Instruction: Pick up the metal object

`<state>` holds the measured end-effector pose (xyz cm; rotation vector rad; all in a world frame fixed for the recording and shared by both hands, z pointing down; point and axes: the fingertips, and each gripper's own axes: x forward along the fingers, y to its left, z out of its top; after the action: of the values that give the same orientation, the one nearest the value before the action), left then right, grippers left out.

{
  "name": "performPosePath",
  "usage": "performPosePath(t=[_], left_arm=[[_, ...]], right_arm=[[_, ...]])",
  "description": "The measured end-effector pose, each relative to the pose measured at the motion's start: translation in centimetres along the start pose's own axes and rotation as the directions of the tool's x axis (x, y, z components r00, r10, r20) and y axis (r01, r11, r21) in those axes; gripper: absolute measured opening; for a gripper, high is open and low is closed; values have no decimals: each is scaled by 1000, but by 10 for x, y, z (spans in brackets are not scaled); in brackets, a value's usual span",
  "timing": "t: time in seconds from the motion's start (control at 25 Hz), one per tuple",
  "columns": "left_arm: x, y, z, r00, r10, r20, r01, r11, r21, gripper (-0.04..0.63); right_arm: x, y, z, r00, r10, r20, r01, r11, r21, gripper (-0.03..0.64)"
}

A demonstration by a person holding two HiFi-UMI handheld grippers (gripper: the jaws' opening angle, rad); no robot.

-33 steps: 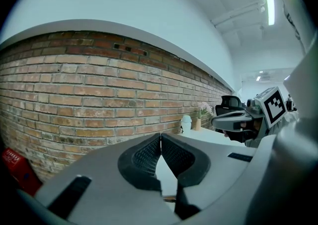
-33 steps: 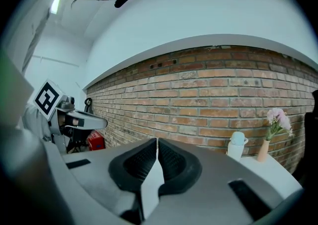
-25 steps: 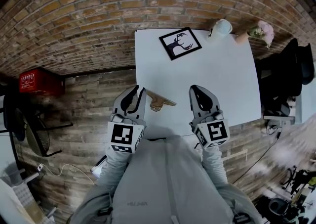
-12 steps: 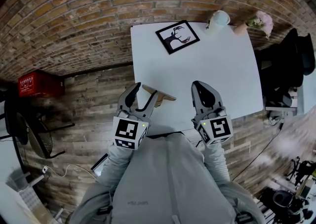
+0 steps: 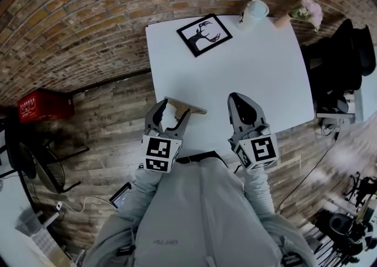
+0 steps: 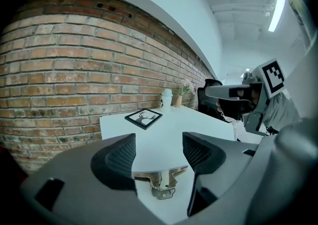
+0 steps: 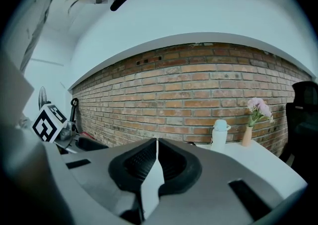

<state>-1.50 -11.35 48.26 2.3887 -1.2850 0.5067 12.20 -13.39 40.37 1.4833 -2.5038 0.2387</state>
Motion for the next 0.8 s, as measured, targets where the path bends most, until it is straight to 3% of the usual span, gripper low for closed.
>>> performPosePath(t=[0.8], left_arm=[[51, -12, -100, 976, 78, -202, -89, 995, -44, 364]], right_arm=[[4, -4, -33, 998, 25, -61, -22, 998, 52, 26]])
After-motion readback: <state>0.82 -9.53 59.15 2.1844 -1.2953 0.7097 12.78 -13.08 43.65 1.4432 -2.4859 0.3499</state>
